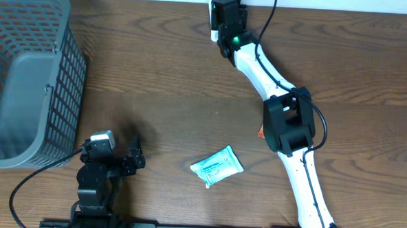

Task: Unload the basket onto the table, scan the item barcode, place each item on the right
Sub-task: 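Hold tissue pack under scanner with right gripper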

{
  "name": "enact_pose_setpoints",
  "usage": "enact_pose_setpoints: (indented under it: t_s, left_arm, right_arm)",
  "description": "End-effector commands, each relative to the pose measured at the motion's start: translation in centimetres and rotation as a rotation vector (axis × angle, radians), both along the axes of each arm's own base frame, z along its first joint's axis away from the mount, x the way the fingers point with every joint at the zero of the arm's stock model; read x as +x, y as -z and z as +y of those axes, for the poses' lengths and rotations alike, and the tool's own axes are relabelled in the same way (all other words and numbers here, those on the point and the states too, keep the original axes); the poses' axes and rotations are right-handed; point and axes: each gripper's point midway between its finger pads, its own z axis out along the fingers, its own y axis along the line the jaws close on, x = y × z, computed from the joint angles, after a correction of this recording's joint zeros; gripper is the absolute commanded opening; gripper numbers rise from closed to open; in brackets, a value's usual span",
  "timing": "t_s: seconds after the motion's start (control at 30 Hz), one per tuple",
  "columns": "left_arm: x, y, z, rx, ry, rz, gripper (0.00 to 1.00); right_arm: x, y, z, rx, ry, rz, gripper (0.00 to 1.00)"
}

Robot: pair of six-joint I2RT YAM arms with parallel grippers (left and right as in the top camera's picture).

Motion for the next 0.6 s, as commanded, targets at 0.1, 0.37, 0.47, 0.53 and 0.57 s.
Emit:
enact_pose_setpoints:
  t_s: [0.1, 0.37, 0.47, 0.53, 0.57]
  left_arm:
    - [-0.3, 1.4, 0.3, -0.003, -0.019, 0.033, 0.98]
    - [-0.3, 1.4, 0.3, -0.002, -0.019, 0.033, 0.98]
    - [-0.3, 1.4, 0.3, -0.003, -0.019, 0.033, 0.98]
    - [-0.3, 1.4, 0.3, -0.003, -0.019, 0.033, 0.98]
    - [-0.3, 1.4, 0.3, -0.002, -0.019, 0.033, 0.98]
  right_arm:
    - [-3.6, -8.2, -4.6, -0.297, 0.091, 0.055, 0.57]
    - [-10.8, -8.1, -13.2, -0.553, 0.191, 0.413, 0.45]
    - [-13.0, -6.7, -16.9, -0.613, 0.210, 0.568, 0.38]
    - [-14.4, -5.9, -19.9, -0.616, 0.258, 0.654, 0.37]
    - [-14.9, -5.7, -21.4, -0.606, 0.291, 0.686, 0.37]
